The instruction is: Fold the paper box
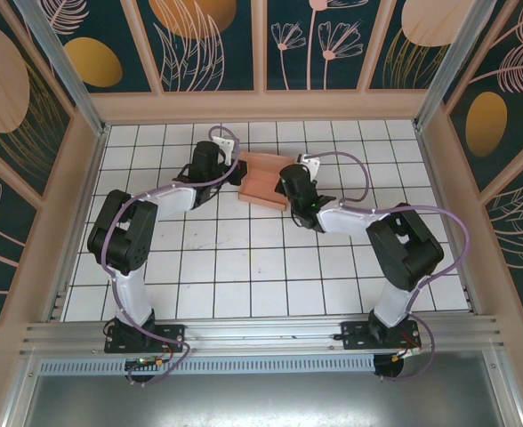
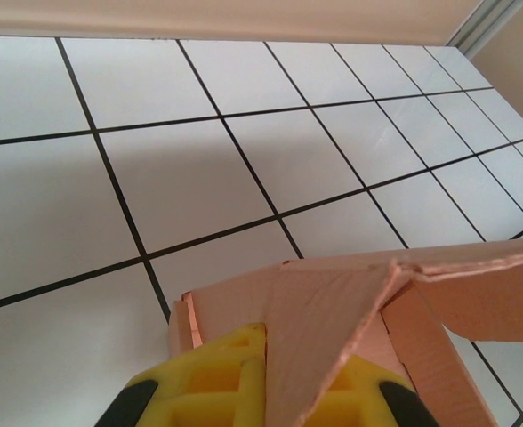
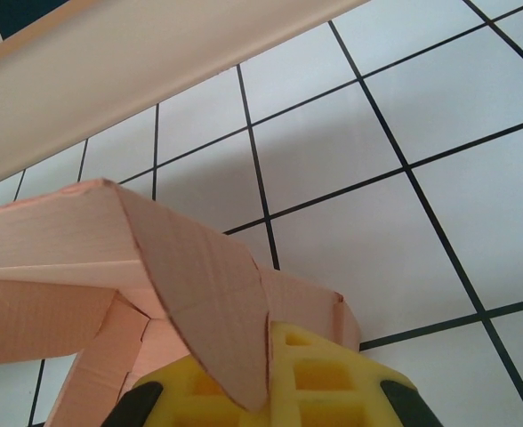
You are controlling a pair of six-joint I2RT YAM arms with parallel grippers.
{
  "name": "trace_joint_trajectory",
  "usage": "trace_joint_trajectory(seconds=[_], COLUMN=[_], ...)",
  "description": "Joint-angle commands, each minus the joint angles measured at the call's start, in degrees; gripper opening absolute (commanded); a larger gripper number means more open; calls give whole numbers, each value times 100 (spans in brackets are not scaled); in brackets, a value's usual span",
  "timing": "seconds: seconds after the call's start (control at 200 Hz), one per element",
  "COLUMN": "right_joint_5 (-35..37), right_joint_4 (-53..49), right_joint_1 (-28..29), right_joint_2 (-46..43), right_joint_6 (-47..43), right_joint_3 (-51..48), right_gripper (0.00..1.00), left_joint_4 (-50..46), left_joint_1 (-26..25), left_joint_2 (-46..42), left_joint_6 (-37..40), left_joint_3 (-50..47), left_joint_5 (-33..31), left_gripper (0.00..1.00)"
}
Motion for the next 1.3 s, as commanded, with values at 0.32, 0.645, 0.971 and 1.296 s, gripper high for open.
trace_joint_trajectory(seconds=[0.32, 0.645, 0.971, 1.296], right_joint_5=[814, 1388, 1673, 1608], right_joint_4=[925, 1631, 1646, 1902], right_joint_1=[452, 840, 1062, 1107], right_joint_2=[-49, 111, 489, 204], right_joint_6=[-53, -259, -86, -415], right_joint_3=[-719, -1191, -1200, -1275], right_gripper=[0, 0, 0, 12], left_joint_4=[972, 1687, 2152, 2226], left_joint_1=[-73, -73, -90, -134], left_joint_2=[-350, -326, -87, 7], left_joint_6=[-41, -54, -63, 69], left_joint_3=[-746, -1278, -1581, -1637], left_joint_5=[-10, -41, -117, -291], left_gripper=[0, 0, 0, 0])
